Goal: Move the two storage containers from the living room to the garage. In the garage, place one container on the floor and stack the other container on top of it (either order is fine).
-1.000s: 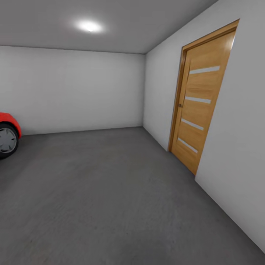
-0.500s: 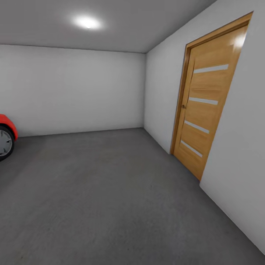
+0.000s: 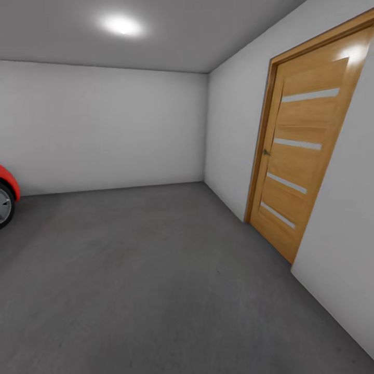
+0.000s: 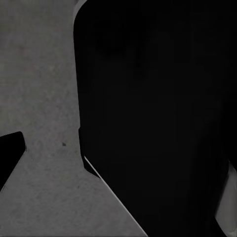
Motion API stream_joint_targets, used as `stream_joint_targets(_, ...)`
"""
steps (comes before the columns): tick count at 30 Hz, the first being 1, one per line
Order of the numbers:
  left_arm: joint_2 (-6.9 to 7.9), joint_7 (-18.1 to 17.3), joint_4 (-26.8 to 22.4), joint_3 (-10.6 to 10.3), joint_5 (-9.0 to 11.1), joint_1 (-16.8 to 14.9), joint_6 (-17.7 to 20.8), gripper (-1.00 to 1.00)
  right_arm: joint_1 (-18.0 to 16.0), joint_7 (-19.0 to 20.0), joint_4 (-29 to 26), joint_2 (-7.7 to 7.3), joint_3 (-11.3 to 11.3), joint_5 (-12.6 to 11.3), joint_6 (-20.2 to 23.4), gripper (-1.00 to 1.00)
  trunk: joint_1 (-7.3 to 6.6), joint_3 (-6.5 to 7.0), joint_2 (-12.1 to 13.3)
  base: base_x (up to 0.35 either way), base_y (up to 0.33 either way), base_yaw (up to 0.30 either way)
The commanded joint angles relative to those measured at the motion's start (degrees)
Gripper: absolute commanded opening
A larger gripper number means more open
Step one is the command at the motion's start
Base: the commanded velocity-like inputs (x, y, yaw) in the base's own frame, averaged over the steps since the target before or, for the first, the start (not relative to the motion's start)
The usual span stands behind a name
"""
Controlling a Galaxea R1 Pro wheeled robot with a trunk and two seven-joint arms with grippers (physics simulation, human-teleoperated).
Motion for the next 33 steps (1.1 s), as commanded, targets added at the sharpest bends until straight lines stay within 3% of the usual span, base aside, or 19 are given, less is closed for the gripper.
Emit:
stream_joint_targets(1, -0.01, 0.01, -0.01, -0.01, -0.04, -0.02, -0.02, 1.0, 0.0, 0.03, -0.01, 0.0, 0.03, 0.05, 0.01, 1.0, 0.04, -0.05, -0.02, 0.332, 0.091, 0.0)
stream_joint_targets(33, -0.01, 0.01, -0.01, -0.09, -0.13, -0.02, -0.02, 1.0, 0.0, 0.04, -0.04, 0.0, -0.1, -0.25, -0.04, 1.0, 0.04, -0.05, -0.02, 0.333, 0.091, 0.0)
